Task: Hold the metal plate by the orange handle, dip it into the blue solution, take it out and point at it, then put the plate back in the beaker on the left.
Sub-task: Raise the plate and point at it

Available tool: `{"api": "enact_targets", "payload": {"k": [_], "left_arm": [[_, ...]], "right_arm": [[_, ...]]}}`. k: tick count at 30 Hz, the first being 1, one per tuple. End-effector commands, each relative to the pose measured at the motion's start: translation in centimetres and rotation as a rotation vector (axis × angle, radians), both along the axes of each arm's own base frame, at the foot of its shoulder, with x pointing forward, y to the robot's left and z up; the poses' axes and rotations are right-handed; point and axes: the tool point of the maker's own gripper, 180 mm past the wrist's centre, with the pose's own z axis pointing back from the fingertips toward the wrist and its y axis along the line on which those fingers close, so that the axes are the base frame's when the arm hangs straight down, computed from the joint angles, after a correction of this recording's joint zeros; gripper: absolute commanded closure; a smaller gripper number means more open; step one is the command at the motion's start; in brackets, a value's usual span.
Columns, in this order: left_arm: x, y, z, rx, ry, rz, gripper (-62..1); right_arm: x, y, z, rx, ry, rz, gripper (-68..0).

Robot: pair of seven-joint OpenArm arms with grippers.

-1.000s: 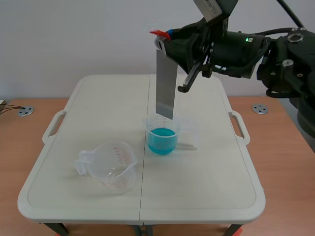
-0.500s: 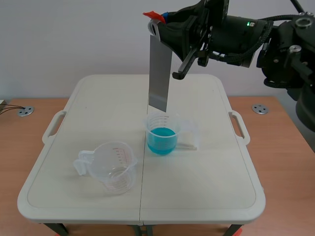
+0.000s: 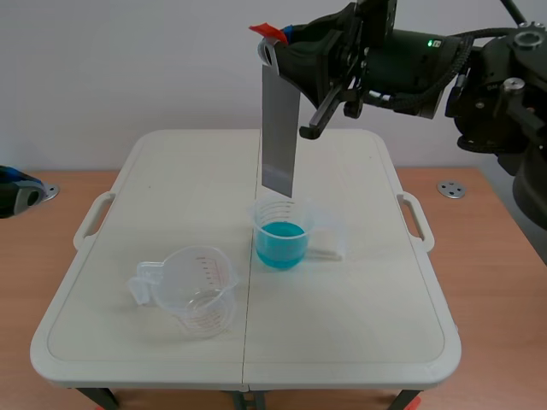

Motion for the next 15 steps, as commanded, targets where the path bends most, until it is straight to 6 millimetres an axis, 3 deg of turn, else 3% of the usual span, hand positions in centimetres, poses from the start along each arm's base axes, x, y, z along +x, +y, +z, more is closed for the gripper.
{"api": "enact_targets", "payload": {"k": [1, 6, 15], "left_arm": [[0.2, -1.4, 0.1, -0.033, -0.029, -0.009, -1.9], [0.5, -5.5, -1.9, -0.014, -0.034, -0.076, -1.9], [1.7, -13.6, -3.0, -0.032, -0.07, -0.202, -1.9]], "right_arm": [[0.1, -0.3, 2.0, 0.028, -0.047, 0.008, -1.3], [0.2, -0.3, 2.0, 0.025, -0.045, 0.007, -1.3], [0.2, -0.3, 1.9, 0.022, -0.041, 0.005, -1.3]]}}
